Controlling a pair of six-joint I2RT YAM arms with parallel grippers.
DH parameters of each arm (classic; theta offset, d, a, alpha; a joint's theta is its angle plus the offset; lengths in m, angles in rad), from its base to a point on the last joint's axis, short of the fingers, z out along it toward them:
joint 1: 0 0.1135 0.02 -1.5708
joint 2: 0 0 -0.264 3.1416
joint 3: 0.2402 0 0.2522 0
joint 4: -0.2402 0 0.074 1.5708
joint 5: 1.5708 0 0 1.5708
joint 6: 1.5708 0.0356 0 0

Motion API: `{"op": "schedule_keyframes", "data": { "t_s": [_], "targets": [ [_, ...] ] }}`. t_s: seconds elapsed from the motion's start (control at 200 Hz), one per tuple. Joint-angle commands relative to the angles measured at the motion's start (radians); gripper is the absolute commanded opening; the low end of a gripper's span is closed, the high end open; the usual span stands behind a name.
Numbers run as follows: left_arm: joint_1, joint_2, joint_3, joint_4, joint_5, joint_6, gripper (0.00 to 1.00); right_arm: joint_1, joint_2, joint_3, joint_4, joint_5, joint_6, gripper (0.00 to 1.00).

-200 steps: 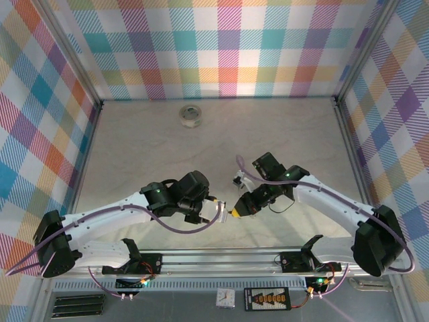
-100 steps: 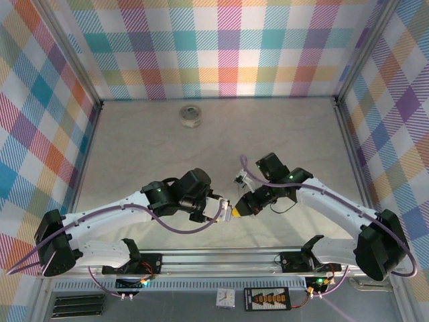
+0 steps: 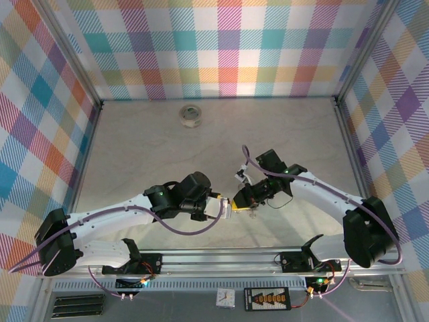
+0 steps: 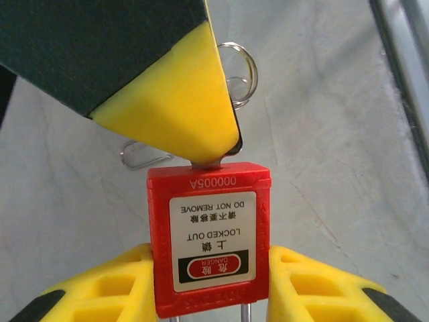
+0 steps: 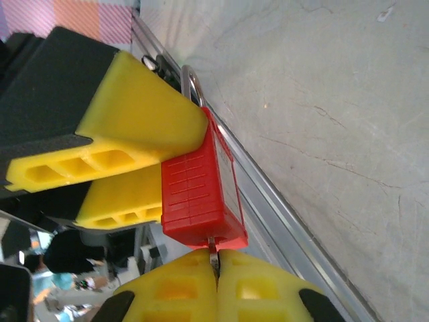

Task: Unlock with the key

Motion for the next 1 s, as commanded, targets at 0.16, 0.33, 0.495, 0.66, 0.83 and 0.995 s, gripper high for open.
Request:
{"op": "schedule_keyframes", "data": {
  "t_s": [0.16,0.33,0.495,0.66,0.83,0.995],
  "targets": [
    [-0.061,0.001,-0.037,0.388,0.062,0.005,0.0,-0.031,0.0,-0.01,0.381,0.001,0.429,0.0],
    [-0.061,0.042,-0.022,0.379,0.044,0.006,0.0,-0.037,0.029,-0.003,0.341,0.017,0.545,0.0],
    [-0.061,0.062,-0.025,0.375,0.038,-0.023,0.0,-0.053,0.033,-0.027,0.33,0.033,0.59,0.0],
    [-0.061,0.068,-0.031,0.373,0.034,-0.047,0.0,-0.068,0.039,-0.058,0.346,0.052,0.603,0.0],
    [-0.061,0.092,-0.028,0.372,0.056,-0.071,0.0,-0.071,0.071,-0.088,0.383,0.057,0.616,0.0],
    [-0.059,0.11,-0.017,0.352,0.049,-0.097,0.0,-0.087,0.109,-0.102,0.388,0.065,0.586,0.0]
  ]
}}
